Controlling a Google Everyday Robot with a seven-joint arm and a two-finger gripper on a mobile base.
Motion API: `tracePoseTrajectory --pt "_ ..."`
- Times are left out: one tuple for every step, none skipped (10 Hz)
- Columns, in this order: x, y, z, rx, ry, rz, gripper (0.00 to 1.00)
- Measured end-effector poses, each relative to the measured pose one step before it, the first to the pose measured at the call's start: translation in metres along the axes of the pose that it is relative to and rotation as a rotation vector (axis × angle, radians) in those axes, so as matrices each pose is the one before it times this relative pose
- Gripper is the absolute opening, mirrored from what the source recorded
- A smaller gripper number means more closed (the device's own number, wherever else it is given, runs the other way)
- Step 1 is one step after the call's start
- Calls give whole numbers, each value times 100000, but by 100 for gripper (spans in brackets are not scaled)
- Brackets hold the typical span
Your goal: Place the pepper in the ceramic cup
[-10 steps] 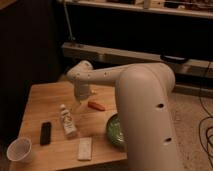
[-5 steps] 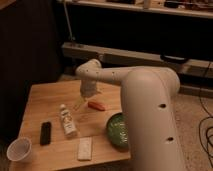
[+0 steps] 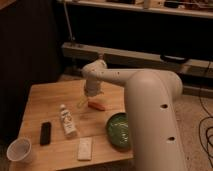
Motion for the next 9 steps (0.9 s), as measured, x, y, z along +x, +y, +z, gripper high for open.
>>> tracePoseTrajectory --pt "-28 -255 152 -30 -763 74 100" --pt "-22 -579 210 421 -2274 -739 100" --pt "119 -492 117 274 -2631 -1403 100" --pt "113 -314 6 305 -1079 -642 100" --pt "-169 170 255 257 -1014 -3396 100" --pt "-226 251 183 113 -206 -2739 100" --pt "-49 -50 53 252 -83 -309 100" --pt "67 -170 57 189 -36 9 100" --pt "-295 455 167 47 79 -1791 100"
